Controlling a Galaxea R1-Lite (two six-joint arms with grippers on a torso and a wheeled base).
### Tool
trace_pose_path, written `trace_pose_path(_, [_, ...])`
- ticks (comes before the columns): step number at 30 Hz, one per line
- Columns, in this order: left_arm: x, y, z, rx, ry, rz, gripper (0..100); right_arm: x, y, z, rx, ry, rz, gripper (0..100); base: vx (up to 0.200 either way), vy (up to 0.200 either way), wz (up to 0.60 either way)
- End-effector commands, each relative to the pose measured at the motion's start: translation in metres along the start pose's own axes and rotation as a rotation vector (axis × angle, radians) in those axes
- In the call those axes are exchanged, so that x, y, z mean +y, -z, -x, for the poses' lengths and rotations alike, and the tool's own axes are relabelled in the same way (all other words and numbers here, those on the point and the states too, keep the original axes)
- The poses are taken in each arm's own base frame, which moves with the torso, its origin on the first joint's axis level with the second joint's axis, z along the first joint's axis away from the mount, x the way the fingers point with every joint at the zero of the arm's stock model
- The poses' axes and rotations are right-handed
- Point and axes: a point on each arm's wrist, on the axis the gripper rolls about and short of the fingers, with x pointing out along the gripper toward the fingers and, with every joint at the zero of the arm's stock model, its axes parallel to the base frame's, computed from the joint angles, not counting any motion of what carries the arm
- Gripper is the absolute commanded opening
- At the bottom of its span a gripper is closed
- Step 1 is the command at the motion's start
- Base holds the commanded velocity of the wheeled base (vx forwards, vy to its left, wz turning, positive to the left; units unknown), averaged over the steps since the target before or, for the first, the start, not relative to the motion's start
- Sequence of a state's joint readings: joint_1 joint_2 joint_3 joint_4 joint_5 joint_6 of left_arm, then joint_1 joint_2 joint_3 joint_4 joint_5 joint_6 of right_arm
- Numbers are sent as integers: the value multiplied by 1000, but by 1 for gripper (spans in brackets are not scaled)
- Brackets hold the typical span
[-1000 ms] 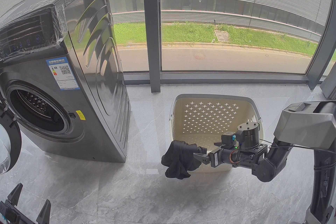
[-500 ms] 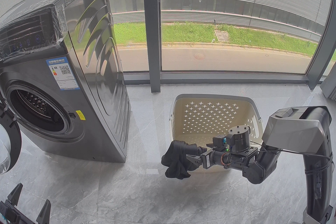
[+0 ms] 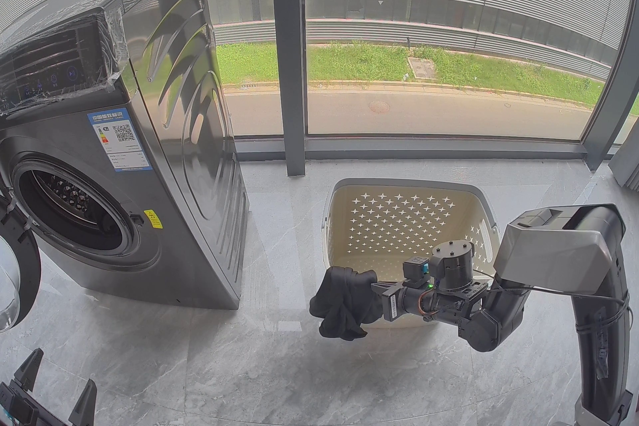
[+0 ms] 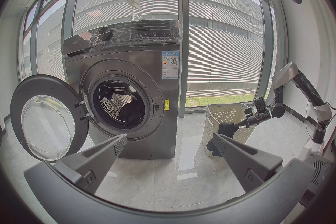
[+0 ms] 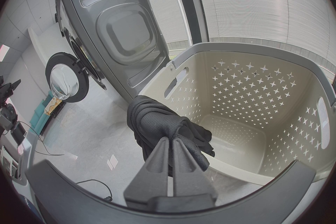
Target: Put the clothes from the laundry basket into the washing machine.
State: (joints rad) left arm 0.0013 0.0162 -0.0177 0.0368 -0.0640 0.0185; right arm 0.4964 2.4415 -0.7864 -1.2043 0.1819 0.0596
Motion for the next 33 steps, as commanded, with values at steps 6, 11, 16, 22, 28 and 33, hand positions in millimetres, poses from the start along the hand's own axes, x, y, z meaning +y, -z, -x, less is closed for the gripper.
trace_pose_path(6, [0,5,0,1,0,0,100,3,-10,16,-32,0,5,0,0,0,0])
trace_pose_path(11, [0,5,0,1,0,0,100,5,-22,33,-68,0,10,0,0,0,0])
trace_pose_path(16, [0,5,0,1,0,0,100,-1,-25,41,-77,19,2,0,0,0,0])
trace_pose_path(22, [0,5,0,1,0,0,100,-3,-17,37,-52,22,-4,0,0,0,0])
trace_pose_path(28, [0,5,0,1,0,0,100,-3,-14,31,-47,18,-3,100,0,0,0])
trace_pose_path(33, [0,5,0,1,0,0,100,-4,-10,29,-56,16,0,100,0,0,0])
